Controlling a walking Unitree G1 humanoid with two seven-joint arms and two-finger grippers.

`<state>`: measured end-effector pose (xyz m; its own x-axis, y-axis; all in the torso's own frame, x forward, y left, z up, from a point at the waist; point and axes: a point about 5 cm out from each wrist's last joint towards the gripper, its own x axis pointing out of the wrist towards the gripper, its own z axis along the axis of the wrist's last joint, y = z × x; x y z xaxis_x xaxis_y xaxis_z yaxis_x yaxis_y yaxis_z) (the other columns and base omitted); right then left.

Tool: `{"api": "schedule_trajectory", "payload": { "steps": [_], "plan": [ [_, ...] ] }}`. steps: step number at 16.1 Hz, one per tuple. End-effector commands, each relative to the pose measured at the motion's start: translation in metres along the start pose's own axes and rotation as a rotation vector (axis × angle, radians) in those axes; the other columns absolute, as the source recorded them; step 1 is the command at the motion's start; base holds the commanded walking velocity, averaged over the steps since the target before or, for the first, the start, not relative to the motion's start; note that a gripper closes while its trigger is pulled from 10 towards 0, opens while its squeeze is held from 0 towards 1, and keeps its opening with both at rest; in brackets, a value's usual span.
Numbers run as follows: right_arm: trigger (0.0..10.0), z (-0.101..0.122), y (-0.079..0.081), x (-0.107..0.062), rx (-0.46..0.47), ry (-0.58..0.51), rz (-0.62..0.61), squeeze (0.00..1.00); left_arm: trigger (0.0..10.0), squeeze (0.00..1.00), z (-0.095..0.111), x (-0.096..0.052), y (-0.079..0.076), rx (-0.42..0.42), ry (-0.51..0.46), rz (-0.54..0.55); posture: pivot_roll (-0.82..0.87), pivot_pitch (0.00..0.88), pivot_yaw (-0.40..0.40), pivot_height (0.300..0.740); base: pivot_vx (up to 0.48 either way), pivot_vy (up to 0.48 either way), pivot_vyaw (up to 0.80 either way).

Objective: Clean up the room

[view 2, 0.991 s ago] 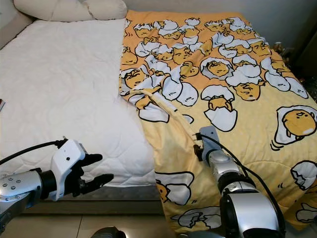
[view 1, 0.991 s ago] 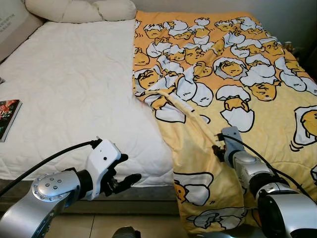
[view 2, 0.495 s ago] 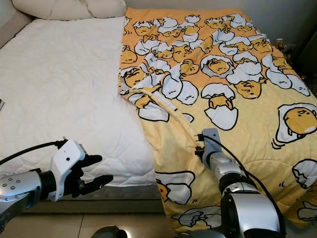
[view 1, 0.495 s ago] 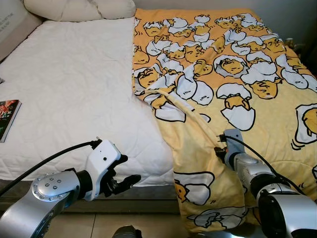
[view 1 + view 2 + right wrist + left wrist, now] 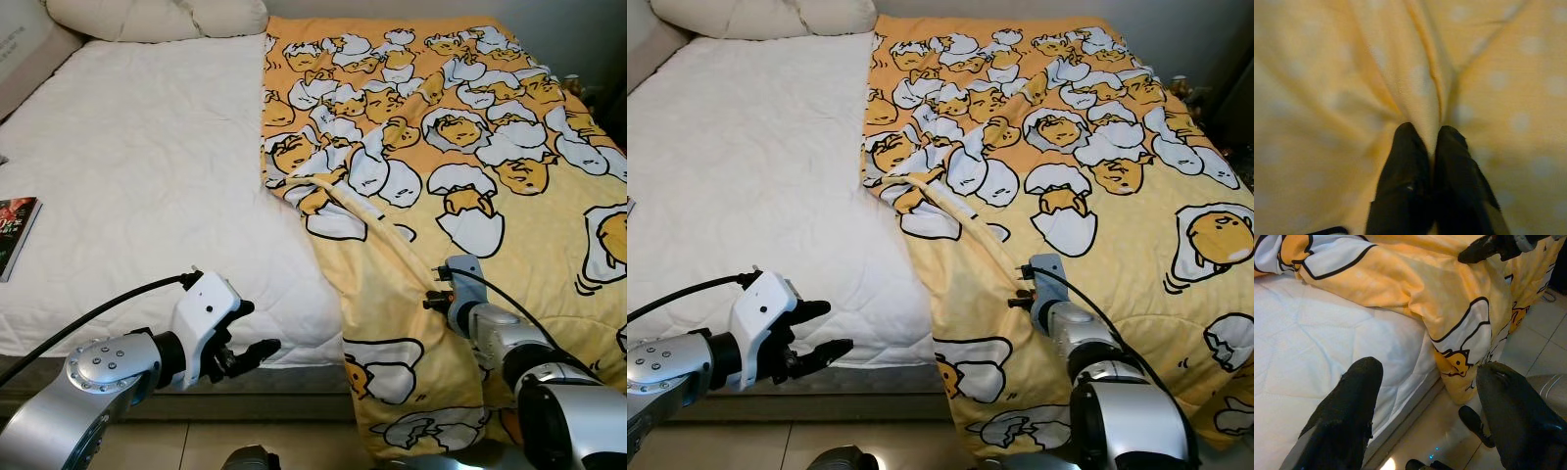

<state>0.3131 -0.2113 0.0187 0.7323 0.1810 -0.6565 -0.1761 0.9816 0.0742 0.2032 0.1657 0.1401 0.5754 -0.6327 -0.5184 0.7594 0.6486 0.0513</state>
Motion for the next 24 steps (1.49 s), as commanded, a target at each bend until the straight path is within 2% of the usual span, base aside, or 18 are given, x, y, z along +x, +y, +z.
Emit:
{"api": "schedule_trajectory", "payload": {
  "steps": [1,2,3,4,5,6,7,9,10,12,14,16,17,18,19,20,22,24],
  "plan": [
    [0.0,0.001,0.003,-0.001,0.022,-0.016,0.099,0.0,10.0,0.0,0.0,0.0,0.002,0.004,0.002,0.016,0.11,0.02,0.016,0.74,0.0,0.0,0.0],
    [0.0,0.003,0.011,-0.002,0.005,-0.021,0.25,0.0,10.0,0.0,-0.001,-0.001,0.003,0.003,0.003,0.017,0.1,0.017,0.015,0.74,0.0,0.0,0.0],
    [0.0,0.004,0.029,-0.007,-0.067,-0.006,0.545,0.0,10.0,0.0,-0.003,-0.002,0.002,0.004,0.005,0.019,0.09,0.012,0.017,0.74,0.0,0.0,0.0],
    [0.0,0.004,0.04,-0.012,-0.111,0.009,0.713,0.0,10.0,0.0,-0.004,-0.002,0.003,0.004,0.007,0.02,0.09,0.009,0.017,0.74,0.0,0.0,0.0],
    [0.0,0.004,0.043,-0.013,-0.121,0.012,0.753,0.0,10.0,0.0,-0.004,-0.002,0.003,0.004,0.006,0.02,0.09,0.009,0.017,0.74,0.0,0.0,0.0],
    [0.0,0.006,0.059,-0.019,-0.175,0.009,0.914,0.0,10.0,0.0,-0.004,-0.001,0.003,0.006,0.006,0.021,0.08,0.011,0.019,0.74,0.0,0.0,0.0],
    [0.0,0.008,0.071,-0.023,-0.207,0.002,0.993,0.0,10.0,0.0,-0.004,-0.001,0.003,0.006,0.005,0.02,0.08,0.011,0.021,0.74,0.0,0.0,0.0],
    [0.0,0.016,0.133,-0.042,-0.299,-0.047,1.269,0.0,10.0,0.0,-0.006,-0.004,0.001,0.01,0.013,0.01,0.09,0.007,0.024,0.74,0.0,0.0,0.0],
    [0.0,0.019,0.153,-0.048,-0.311,-0.069,1.329,0.0,10.0,0.0,-0.007,-0.005,0.001,0.011,0.022,0.002,0.09,0.008,0.024,0.74,0.0,0.0,0.0],
    [0.0,0.02,0.174,-0.056,-0.285,-0.074,1.386,0.0,10.0,0.0,-0.01,-0.008,0.0,0.014,0.042,-0.018,0.09,0.008,0.022,0.74,0.0,0.0,0.0],
    [0.0,0.015,0.194,-0.064,-0.217,-0.055,1.397,0.0,10.0,0.0,-0.016,-0.012,-0.003,0.018,0.075,-0.053,0.09,0.006,0.021,0.74,0.0,0.0,0.0],
    [0.0,0.008,0.201,-0.068,-0.203,-0.03,1.377,0.0,10.0,0.0,-0.018,-0.014,-0.004,0.019,0.094,-0.081,0.09,0.006,0.021,0.74,0.0,0.0,0.0],
    [10.0,0.004,0.203,-0.067,-0.218,-0.018,1.33,0.0,10.0,0.0,-0.019,-0.015,-0.005,0.013,0.098,-0.097,0.09,0.008,0.022,0.74,0.0,0.0,0.0],
    [10.0,0.001,0.204,-0.066,-0.223,-0.01,1.305,0.0,10.0,0.0,-0.02,-0.015,-0.005,0.012,0.103,-0.108,0.09,0.007,0.025,0.74,0.0,0.0,0.0],
    [10.0,0.001,0.205,-0.066,-0.211,-0.008,1.304,0.14,10.0,0.0,-0.02,-0.016,-0.005,0.013,0.106,-0.114,0.09,0.006,0.027,0.74,0.0,0.0,0.0],
    [10.0,0.003,0.205,-0.067,-0.164,-0.004,1.292,1.0,10.0,0.0,-0.021,-0.017,-0.005,0.017,0.112,-0.123,0.09,0.004,0.029,0.74,0.0,0.0,0.0],
    [10.0,0.003,0.203,-0.069,-0.152,0.005,1.273,1.0,10.0,0.0,-0.021,-0.016,-0.005,0.023,0.117,-0.133,0.08,0.0,0.031,0.74,0.0,0.0,0.0],
    [10.0,0.0,0.198,-0.066,-0.212,0.011,1.222,1.0,10.0,0.0,-0.022,-0.015,-0.005,0.025,0.119,-0.135,0.08,0.0,0.032,0.74,0.0,0.0,0.0]
  ]
}}
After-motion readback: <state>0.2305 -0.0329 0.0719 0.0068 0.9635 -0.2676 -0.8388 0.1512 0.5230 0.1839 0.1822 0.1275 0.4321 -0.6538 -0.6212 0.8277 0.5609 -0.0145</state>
